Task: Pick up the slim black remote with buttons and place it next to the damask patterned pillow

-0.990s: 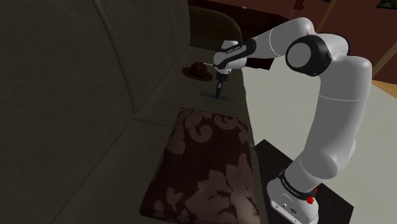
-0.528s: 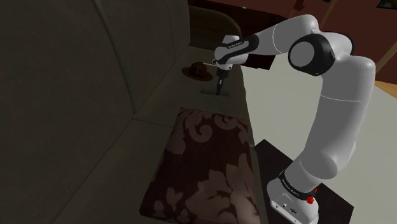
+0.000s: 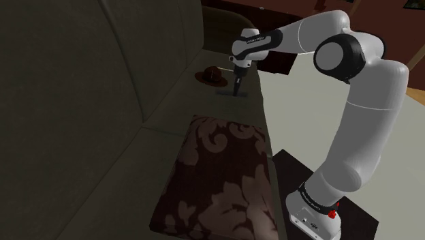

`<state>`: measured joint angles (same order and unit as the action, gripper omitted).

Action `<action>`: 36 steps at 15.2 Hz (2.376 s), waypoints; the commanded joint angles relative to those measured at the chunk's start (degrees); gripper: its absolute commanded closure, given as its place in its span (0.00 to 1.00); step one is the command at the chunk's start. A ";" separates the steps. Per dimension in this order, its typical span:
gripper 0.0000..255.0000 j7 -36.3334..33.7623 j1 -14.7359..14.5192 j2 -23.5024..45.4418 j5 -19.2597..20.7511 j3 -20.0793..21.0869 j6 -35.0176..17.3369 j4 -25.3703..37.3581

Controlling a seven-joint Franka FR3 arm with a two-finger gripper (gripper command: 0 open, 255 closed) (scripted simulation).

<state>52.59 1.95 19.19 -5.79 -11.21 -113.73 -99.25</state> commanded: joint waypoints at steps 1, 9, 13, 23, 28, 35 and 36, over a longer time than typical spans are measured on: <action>1.00 -0.17 -0.05 -0.58 0.16 -0.05 1.32 0.74; 1.00 -0.60 -0.07 -2.24 0.64 -0.21 6.86 4.66; 1.00 -0.78 -0.05 -2.79 0.81 -0.28 9.72 6.99; 1.00 -1.12 0.14 -3.26 1.01 -0.40 17.22 14.05; 1.00 -3.72 -1.90 -10.07 2.27 0.30 15.69 5.94; 1.00 -10.50 -5.51 -24.08 4.20 3.25 12.10 -11.21; 1.00 -11.52 -5.92 -25.92 4.32 3.80 11.82 -13.28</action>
<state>42.23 -3.48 -4.77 -1.63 -7.98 -101.45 -110.21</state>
